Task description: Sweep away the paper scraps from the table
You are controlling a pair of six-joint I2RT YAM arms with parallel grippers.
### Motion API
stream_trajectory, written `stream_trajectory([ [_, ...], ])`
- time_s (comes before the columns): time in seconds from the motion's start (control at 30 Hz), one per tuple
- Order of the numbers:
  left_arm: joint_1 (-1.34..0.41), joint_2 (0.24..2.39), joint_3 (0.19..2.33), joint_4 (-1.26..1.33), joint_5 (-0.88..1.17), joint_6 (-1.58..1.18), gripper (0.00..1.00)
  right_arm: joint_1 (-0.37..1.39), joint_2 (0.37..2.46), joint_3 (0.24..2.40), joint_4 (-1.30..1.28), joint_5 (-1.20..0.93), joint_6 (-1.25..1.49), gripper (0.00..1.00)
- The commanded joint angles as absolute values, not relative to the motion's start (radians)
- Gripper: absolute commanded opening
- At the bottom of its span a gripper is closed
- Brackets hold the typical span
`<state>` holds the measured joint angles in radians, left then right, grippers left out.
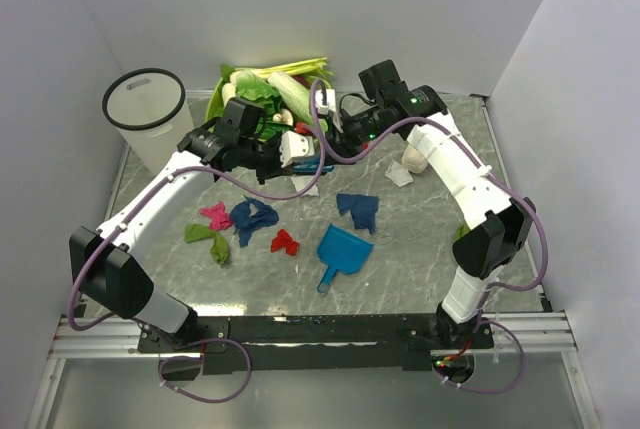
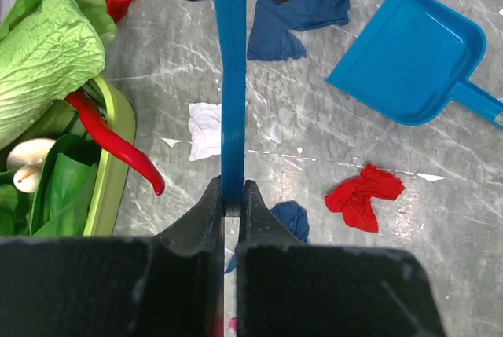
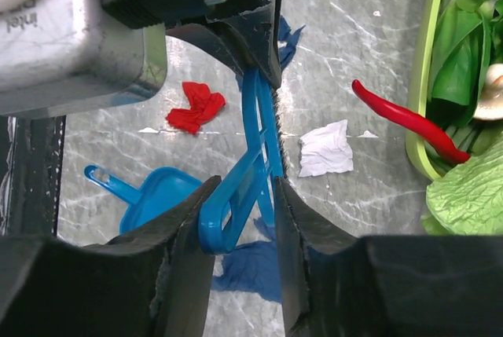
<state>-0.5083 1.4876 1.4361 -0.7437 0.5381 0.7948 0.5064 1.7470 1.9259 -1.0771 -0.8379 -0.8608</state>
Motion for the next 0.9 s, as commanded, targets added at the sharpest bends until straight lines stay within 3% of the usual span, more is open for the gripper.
stream_trajectory([
  [0.0, -0.512, 1.46, 1.447, -0.716, 0.591, 0.778, 0.01, 0.512, 1.684, 1.93, -1.029, -0.844, -0.85, 0.31],
  [0.07, -0.512, 1.459, 1.445, -0.71, 0.591, 0.765, 0.01, 0.512, 1.683, 1.928, -1.017, -0.848, -0.835, 0.17],
  [0.13, -0.512, 1.459, 1.437, -0.704, 0.591, 0.752, 0.01, 0.514, 1.681, 1.927, -1.016, -0.848, -0.827, 0.1],
  [0.2, -0.512, 1.456, 1.424, -0.686, 0.584, 0.721, 0.17, 0.511, 1.669, 1.919, -1.005, -0.839, -0.816, 0.02],
  [0.27, -0.509, 1.447, 1.408, -0.637, 0.563, 0.665, 0.45, 0.499, 1.646, 1.898, -0.974, -0.818, -0.766, 0.0],
  [0.37, -0.486, 1.414, 1.37, -0.566, 0.583, 0.54, 0.68, 0.462, 1.583, 1.818, -0.851, -0.689, -0.568, 0.0],
  [0.4, -0.483, 1.404, 1.338, -0.545, 0.589, 0.469, 0.71, 0.418, 1.563, 1.793, -0.833, -0.663, -0.527, 0.0],
  [0.47, -0.48, 1.382, 1.303, -0.505, 0.585, 0.398, 0.77, 0.364, 1.494, 1.715, -0.764, -0.614, -0.395, 0.0],
  [0.6, -0.472, 1.359, 1.207, -0.424, 0.591, 0.241, 0.79, 0.281, 1.335, 1.529, -0.636, -0.292, -0.185, 0.0],
  [0.87, -0.572, 1.368, 1.037, -0.288, 0.614, 0.016, 0.76, 0.267, 1.06, 1.404, -0.785, -0.135, -0.264, 0.0],
])
